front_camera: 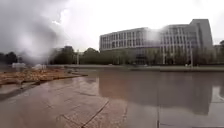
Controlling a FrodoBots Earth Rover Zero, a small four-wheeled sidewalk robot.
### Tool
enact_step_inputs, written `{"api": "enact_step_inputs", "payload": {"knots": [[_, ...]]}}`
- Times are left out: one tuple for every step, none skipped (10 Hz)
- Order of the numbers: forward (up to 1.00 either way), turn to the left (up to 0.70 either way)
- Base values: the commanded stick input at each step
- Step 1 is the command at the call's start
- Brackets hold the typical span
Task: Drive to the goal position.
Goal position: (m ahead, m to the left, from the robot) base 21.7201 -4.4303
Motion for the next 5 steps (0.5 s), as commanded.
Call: {"api": "enact_step_inputs", "payload": {"knots": [[0.7,0.0],[0.7,0.0],[0.7,0.0],[0.7,0.0],[0.7,0.0]]}}
